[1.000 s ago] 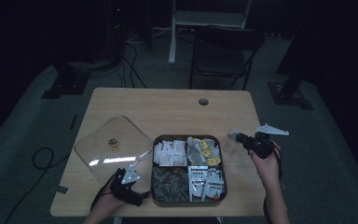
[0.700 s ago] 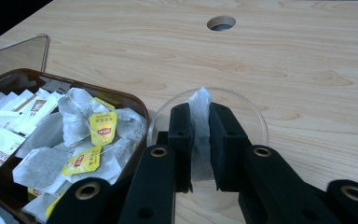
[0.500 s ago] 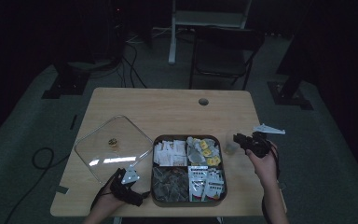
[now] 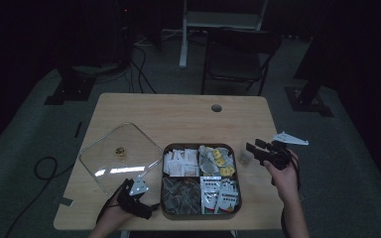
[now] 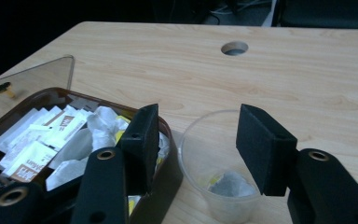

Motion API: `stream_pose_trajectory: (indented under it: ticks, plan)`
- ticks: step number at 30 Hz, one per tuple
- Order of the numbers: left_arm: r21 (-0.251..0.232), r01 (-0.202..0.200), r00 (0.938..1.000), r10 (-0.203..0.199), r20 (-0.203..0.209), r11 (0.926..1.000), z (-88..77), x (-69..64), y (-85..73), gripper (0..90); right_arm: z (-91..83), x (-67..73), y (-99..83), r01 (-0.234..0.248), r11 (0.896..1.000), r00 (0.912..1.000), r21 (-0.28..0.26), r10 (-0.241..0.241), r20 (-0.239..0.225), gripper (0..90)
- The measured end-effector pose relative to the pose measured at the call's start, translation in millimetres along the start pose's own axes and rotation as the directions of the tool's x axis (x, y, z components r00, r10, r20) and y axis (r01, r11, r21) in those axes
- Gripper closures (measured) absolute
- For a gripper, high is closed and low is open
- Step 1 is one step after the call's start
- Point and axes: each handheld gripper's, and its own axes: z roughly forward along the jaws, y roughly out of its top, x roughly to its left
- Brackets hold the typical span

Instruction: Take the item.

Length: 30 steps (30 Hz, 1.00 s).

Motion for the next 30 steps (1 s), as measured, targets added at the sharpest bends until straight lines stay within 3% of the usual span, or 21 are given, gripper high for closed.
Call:
stream_pose_trajectory:
  ticks: [3,7,10,15,24,30]
  plan:
    - [0.000,-0.002,1.0000,0.002,-0.001,1.0000,0.0,0.1,0.0,1.3,-2.9,1.6,-0.1,0.029,0.999,0.9995,-0.014,-0.030,-0.008,45.7]
    - [0.000,0.000,1.0000,0.000,0.000,1.0000,0.0,0.0,0.0,1.2,-7.5,3.6,-0.6,0.012,0.999,0.9987,-0.051,-0.014,-0.049,40.3]
    - [-0.002,0.003,1.0000,-0.003,0.000,1.0000,0.1,-0.2,0.0,1.3,-10.1,6.0,-0.8,0.034,0.997,0.9957,-0.066,-0.039,-0.083,36.8]
    - [0.001,-0.001,1.0000,0.001,0.000,1.0000,-0.1,0.0,0.0,1.2,-13.9,7.7,-3.0,0.053,0.993,0.9927,-0.105,-0.064,-0.102,30.2]
    - [0.001,0.000,1.0000,0.000,0.000,1.0000,-0.1,0.0,0.0,1.2,-20.3,8.9,-13.7,0.096,0.989,0.9840,-0.113,-0.111,-0.139,23.4]
    - [0.001,-0.001,1.0000,0.001,0.000,1.0000,-0.1,0.0,0.0,1.3,-21.2,6.8,-26.0,0.110,0.989,0.9769,-0.099,-0.126,-0.173,23.5]
